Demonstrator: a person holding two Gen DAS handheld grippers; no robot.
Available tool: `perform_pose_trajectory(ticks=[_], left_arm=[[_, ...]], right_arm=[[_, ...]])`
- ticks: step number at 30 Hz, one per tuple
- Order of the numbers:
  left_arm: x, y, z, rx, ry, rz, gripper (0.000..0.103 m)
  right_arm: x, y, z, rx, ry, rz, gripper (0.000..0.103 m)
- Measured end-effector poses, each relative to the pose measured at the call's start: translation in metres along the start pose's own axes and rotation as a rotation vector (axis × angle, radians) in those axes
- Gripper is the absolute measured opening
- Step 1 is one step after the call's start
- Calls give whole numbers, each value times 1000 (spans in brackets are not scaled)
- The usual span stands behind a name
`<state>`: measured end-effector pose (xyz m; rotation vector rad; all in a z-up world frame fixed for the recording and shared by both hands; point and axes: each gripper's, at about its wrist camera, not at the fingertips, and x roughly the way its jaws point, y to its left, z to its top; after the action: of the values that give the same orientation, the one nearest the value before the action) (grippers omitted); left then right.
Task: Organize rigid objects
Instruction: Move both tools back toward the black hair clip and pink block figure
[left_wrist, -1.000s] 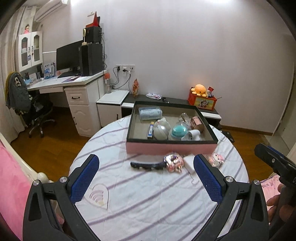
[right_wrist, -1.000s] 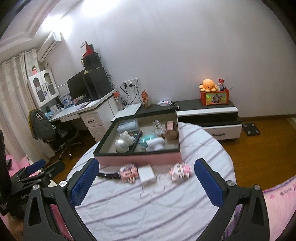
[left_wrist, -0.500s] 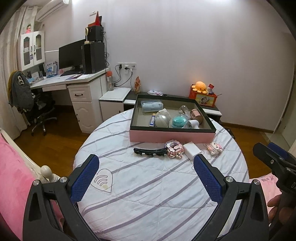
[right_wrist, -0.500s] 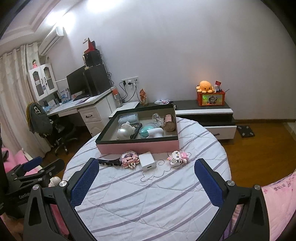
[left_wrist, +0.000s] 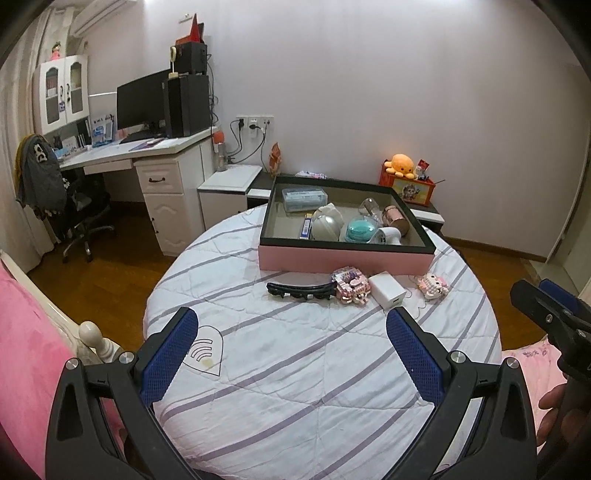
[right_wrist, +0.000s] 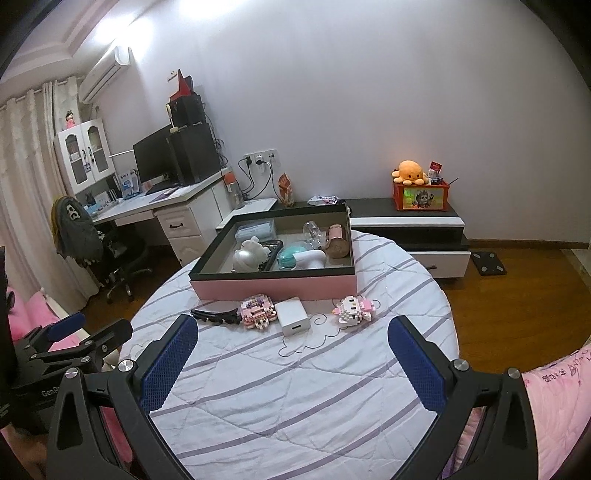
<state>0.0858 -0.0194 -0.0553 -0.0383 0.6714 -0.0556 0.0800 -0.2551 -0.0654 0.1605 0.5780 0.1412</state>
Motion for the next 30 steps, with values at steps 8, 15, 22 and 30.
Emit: perform_pose_trajectory(ticks=[8, 15, 22, 30], left_arm=[[38, 1, -7, -5, 71, -5, 103], [88, 1, -14, -21, 146, -9, 103], [141, -6, -7, -32, 190, -23, 103], [200, -7, -3, -55, 251, -14, 103]], right_arm=[[33, -15, -5, 3, 71, -37, 103], [71, -34, -9, 18, 140, -88, 103], [119, -52, -9, 5, 216, -140, 103], [173, -63, -7, -16, 289, -161, 103]])
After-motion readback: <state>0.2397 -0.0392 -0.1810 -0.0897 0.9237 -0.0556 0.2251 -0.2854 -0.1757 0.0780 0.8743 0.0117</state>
